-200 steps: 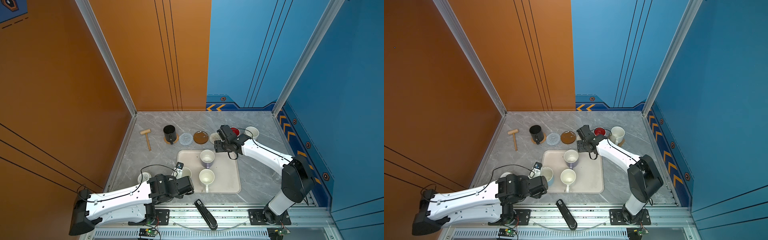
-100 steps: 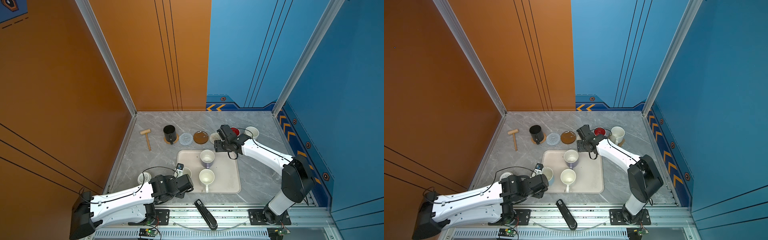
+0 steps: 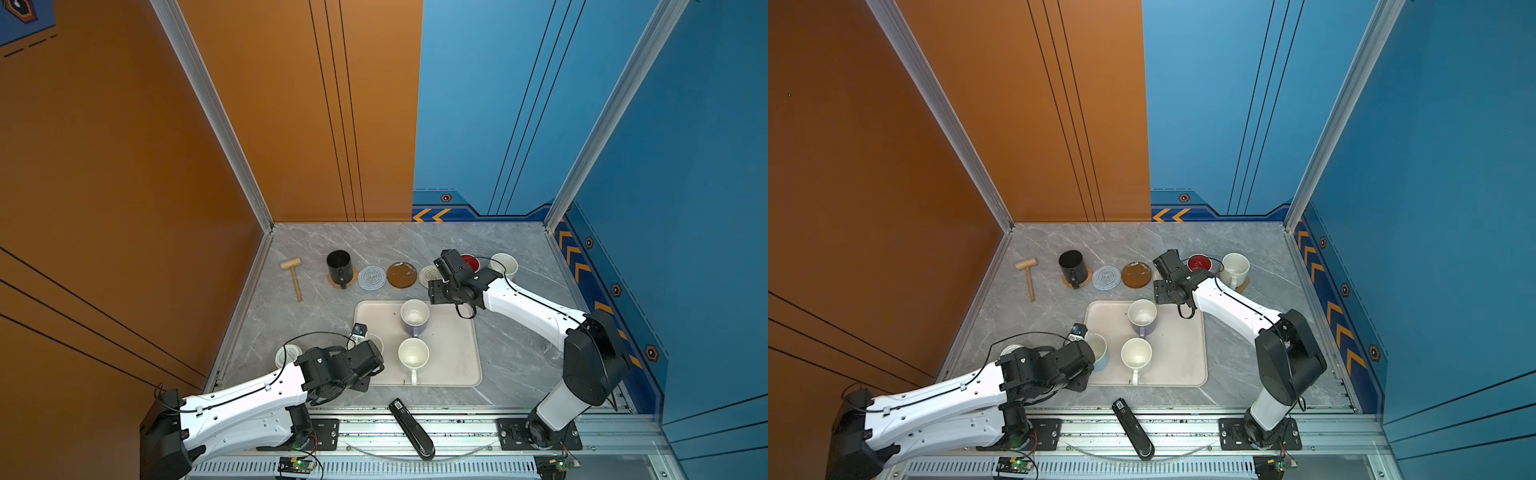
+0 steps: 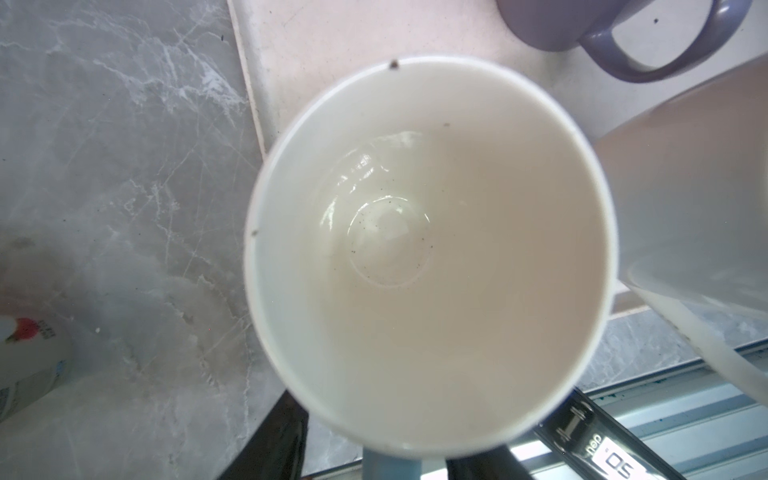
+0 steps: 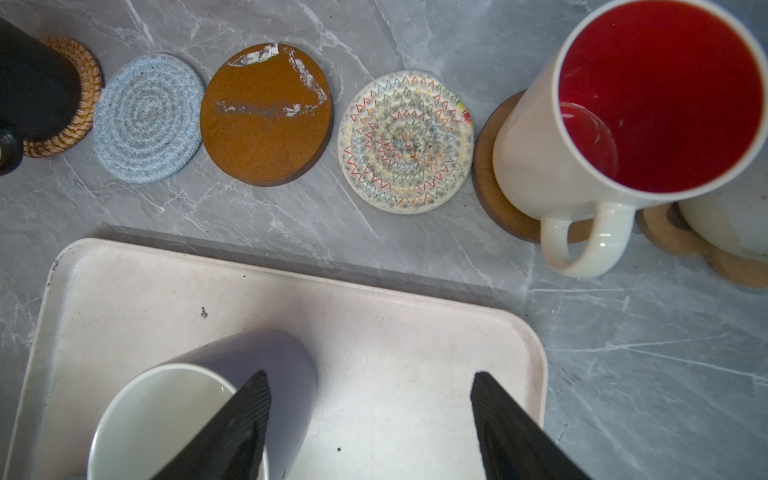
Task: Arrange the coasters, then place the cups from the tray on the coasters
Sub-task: 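Close left gripper on the blue-handled mug rim and lift it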
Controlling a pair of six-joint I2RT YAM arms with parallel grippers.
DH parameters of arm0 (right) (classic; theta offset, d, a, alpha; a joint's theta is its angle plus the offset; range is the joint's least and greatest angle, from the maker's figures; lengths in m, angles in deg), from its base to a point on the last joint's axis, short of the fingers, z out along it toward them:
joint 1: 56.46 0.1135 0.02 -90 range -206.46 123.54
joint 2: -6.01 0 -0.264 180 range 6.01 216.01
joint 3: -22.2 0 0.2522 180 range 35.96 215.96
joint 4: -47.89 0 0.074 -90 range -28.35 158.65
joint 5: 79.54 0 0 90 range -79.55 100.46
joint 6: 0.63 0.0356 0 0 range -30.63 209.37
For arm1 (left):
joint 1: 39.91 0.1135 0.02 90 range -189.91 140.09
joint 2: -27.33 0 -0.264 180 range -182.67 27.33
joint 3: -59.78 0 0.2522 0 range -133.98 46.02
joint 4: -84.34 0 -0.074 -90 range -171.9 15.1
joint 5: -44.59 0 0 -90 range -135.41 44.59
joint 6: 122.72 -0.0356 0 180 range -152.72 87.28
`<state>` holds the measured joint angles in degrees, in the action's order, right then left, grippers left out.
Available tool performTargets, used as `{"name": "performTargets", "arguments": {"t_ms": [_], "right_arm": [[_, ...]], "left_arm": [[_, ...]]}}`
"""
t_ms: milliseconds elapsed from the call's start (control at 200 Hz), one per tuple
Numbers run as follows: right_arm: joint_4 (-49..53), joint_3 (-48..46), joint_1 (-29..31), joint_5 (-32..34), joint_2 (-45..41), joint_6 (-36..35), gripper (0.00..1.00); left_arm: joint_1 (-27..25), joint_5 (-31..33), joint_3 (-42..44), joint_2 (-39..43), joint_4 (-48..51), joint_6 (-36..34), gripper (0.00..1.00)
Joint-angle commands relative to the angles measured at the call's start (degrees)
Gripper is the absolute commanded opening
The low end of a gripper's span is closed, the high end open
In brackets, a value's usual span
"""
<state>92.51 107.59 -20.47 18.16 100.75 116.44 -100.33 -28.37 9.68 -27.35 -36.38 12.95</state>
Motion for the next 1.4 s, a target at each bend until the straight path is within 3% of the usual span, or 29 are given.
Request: {"name": "performTargets", "arguments": {"t_ms": [0, 526, 816, 1397], "right_arm": [[0.97, 0.45, -0.33, 0.56, -0.76, 0.89, 0.75], [1.23, -0.13, -0.57, 0.48, -0.87, 1.06, 0.75], [1.23, -0.34, -0.51, 0.37, -0.61, 1.21, 0.75], [1.24, -2.81, -0.66, 0.52, -3.57, 1.41, 0.75]], "left_arm": [[0.92, -1.42, 0.75, -1.34, -1.44, -1.76, 0.49], [1.53, -2.09, -0.33, -3.6, -1.47, -2.6, 0.34], [1.55, -2.33, -0.29, -4.37, -1.4, -2.69, 0.0], [3.52, 2.06, -6.0, -3.2, -1.22, -4.01, 0.0]]}}
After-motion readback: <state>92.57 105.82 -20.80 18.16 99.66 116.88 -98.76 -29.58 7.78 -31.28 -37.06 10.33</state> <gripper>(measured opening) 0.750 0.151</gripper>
